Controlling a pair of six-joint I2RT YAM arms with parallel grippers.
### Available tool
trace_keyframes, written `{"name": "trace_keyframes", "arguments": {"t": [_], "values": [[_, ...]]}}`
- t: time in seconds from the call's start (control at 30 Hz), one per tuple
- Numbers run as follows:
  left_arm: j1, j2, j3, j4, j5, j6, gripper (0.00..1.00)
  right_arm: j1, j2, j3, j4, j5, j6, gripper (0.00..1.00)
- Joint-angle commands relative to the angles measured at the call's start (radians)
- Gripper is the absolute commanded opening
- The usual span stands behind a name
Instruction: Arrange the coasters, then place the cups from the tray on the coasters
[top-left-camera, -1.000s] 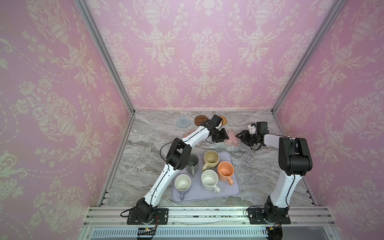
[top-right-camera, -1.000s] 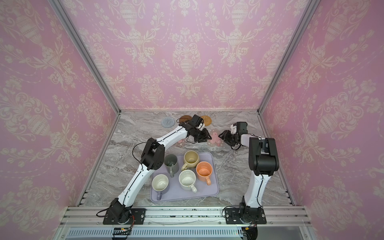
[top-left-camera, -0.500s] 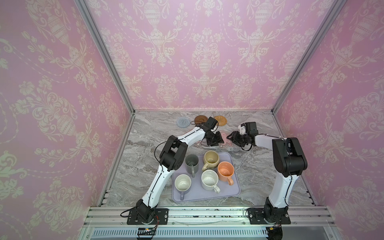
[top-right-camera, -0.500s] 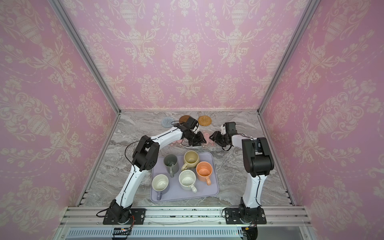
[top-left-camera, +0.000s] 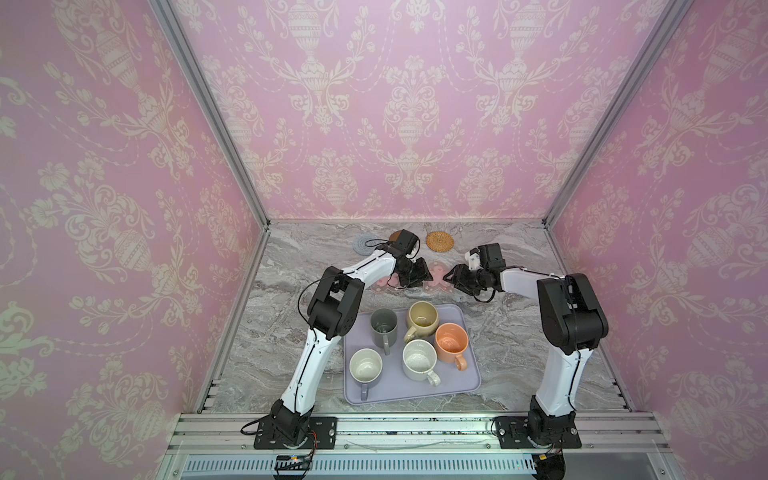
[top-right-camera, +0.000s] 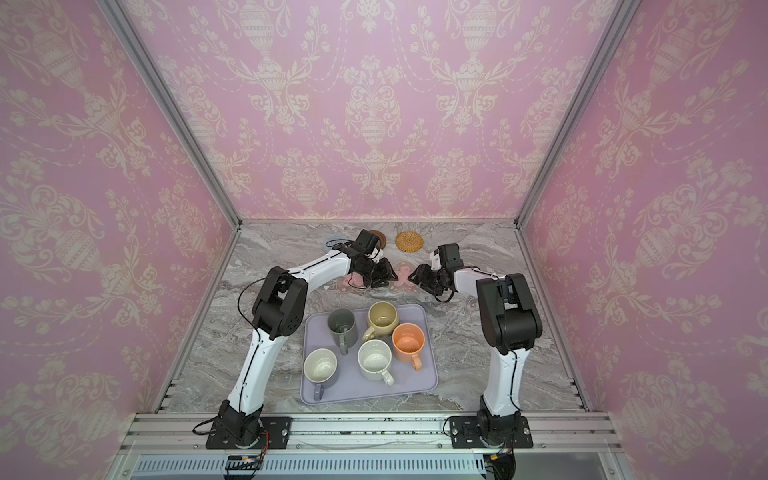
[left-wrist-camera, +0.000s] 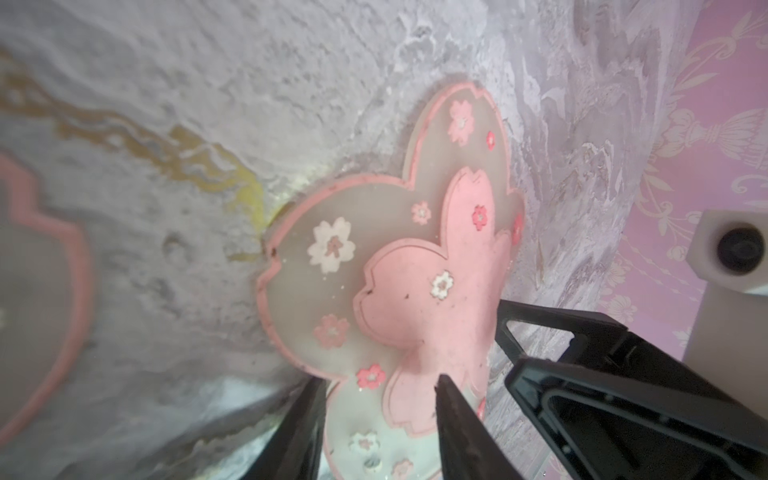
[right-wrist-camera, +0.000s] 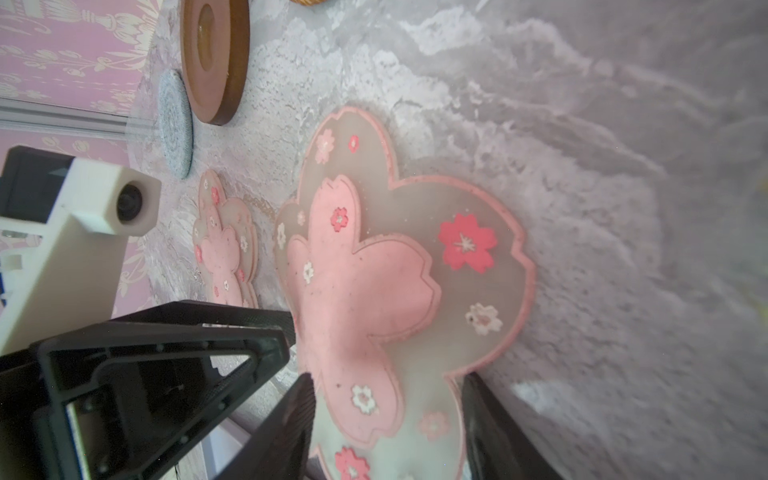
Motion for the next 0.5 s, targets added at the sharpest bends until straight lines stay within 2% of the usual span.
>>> {"name": "trace_keyframes", "arguments": {"t": [0.0, 0.27, 0.47], "values": [[-0.005, 0.026, 0.004, -0.051, -0.048, 0.037, 0.46, 0.018, 0.048, 0.025, -0.111, -0.016, -0.020, 0.58], [-0.002, 0.009, -0.033, -0.035, -0.064, 0.038, 0.47, 0.004, 0.092, 0.139, -0.172, -0.002, -0.073, 0.58], [0.001, 0.009, -0.029, -0.034, -0.079, 0.036, 0.47, -0.011, 0.085, 0.126, -0.186, 0.001, -0.083, 0.58]]}}
